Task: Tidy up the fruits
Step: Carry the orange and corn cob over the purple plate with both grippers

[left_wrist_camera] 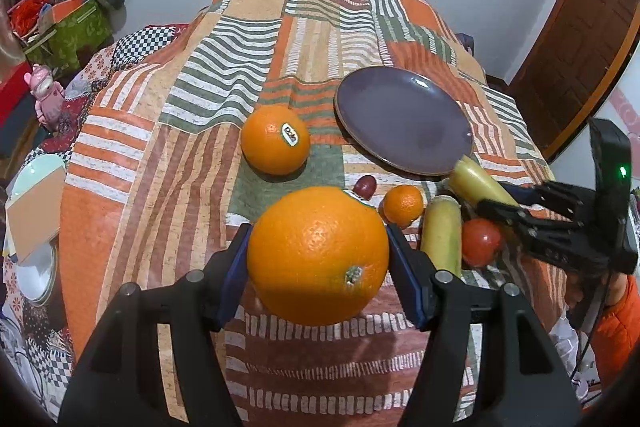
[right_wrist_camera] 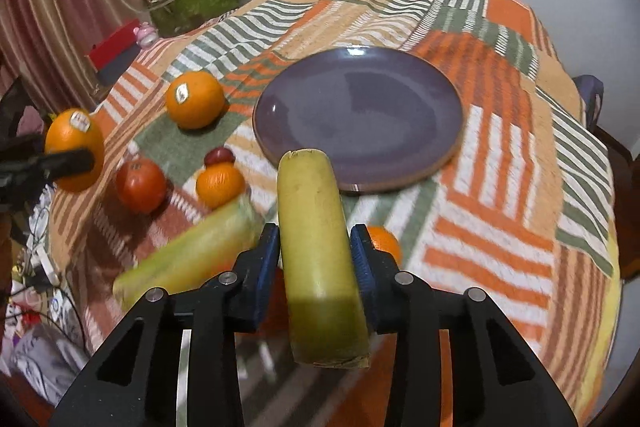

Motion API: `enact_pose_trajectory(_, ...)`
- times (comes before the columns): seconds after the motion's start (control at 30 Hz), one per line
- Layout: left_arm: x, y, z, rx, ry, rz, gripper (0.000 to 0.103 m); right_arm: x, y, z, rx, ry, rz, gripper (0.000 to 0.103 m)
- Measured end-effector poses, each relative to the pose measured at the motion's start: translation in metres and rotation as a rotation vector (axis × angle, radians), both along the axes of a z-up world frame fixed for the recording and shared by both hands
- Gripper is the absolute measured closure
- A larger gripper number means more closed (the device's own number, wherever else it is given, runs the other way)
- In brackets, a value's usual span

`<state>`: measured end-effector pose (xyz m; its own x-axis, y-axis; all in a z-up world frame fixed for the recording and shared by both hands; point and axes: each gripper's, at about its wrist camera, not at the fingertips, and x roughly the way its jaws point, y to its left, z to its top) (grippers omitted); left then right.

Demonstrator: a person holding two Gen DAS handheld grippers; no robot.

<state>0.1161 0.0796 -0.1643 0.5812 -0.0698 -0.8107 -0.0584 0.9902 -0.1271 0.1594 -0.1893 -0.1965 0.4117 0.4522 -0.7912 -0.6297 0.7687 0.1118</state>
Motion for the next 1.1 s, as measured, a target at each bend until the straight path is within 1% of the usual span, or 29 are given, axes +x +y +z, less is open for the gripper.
enact_pose_trajectory(0.27, -0.003, -0.013, 0.007, 0.006, -0.009, -0.024, 0.039, -0.018, -0.034, 0.003, 0.006, 0.033, -0.052, 0.070)
enact_pose_trajectory(0.67, -0.007, -0.020, 0.009, 0.007, -0.009, -0.030, 0.039, -0.028, -0.047, -0.004, -0.018, 0.068, -0.071, 0.068)
enact_pose_trajectory(0.83, -0.006, -0.019, 0.008, -0.006, -0.005, -0.023, 0.039, -0.022, -0.051, -0.009, 0.006, 0.104, -0.084, 0.069)
enact_pose_trajectory(0.97, -0.006, -0.020, 0.009, -0.005, -0.007, -0.028, 0.039, -0.023, -0.049, -0.008, 0.001, 0.077, -0.093, 0.069)
enact_pose_trajectory(1.1, -0.001, -0.022, 0.012, -0.002, -0.016, -0.032, 0.039, -0.023, -0.051, -0.001, 0.008, 0.049, -0.116, 0.070)
